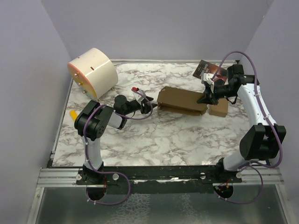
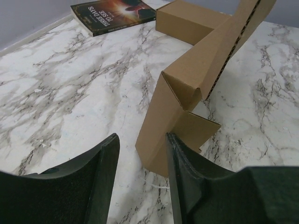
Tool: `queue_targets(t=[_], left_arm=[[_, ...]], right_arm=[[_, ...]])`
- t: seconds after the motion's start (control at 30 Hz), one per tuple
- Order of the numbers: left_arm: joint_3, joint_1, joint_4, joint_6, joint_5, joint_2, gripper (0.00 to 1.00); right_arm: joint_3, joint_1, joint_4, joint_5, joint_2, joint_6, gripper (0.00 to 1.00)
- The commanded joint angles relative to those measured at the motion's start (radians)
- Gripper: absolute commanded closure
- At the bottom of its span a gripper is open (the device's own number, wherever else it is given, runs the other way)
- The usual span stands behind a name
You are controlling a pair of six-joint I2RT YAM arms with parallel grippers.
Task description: Fold the paper box
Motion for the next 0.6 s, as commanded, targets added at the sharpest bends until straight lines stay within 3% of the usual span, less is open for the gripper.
queue_targets(t=[0.0, 0.27, 0.57], left_arm=[[0.038, -0.026, 0.045, 0.055, 0.026, 0.019, 0.53], [0.039, -0.052, 0.062, 0.096, -0.078, 0.031, 0.49], [0.035, -0.069, 0.178, 0.097, -0.069, 0.072, 0.46]], right_arm=[[0.03, 0.001, -0.012, 0.015, 0.029, 0.003, 0.99], [0.043, -0.001, -0.022, 0.009, 0.05, 0.005, 0.99], [0.06, 0.001, -0.038, -0.004, 0.077, 0.008, 0.99]])
